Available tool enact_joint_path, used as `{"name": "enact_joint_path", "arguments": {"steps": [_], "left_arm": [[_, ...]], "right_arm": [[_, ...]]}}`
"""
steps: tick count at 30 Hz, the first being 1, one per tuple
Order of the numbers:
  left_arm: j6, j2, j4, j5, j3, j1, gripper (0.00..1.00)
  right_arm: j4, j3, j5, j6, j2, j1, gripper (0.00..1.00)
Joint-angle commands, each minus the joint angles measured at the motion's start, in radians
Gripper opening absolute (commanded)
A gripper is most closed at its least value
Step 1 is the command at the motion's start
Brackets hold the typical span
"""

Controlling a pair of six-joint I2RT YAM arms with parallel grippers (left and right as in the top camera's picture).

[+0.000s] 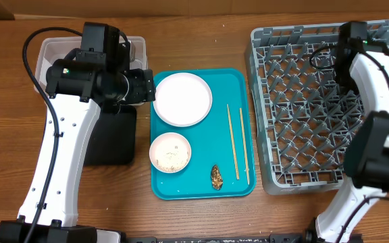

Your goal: Sort waste into correct bins and load items into the dishwasher

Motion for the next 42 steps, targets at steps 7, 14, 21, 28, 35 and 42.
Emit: {"name": "enact_joint_path", "arguments": {"steps": [7,14,21,28,35,42], "left_arm": [[-0.006,0.01,0.001,-0.006,0.006,0.002,0.86],[-0.006,0.01,0.003,-0.003,0.006,0.0,0.87],[-0.006,0.01,-0.014,-0.002,-0.024,-0.06,0.86],[-0.007,0.01,-0.012,-0.002,-0.163,-0.195,0.84],[-0.06,0.01,0.068,-0.002,-0.398,-0.338,0.82],[-0.078,0.01,0.248,-0.005,-0.552,-0.42,0.74]], "right_arm": [[-0.14,0.023,-0.347,0.012,-0.359,0.001,0.68],[-0.353,-0.009,-0.636,-0.031,-0.365,0.002,0.85],[-0.423,-0.018,-0.777,-0.106,-0.363,0.002,0.88],[-0.428,-0.019,-0.78,-0.106,-0.363,0.002,0.89],[-0.43,-0.019,-0.78,-0.106,-0.363,0.002,0.9],[-0.43,-0.019,-0.795,-0.106,-0.363,0.002,0.9]]}}
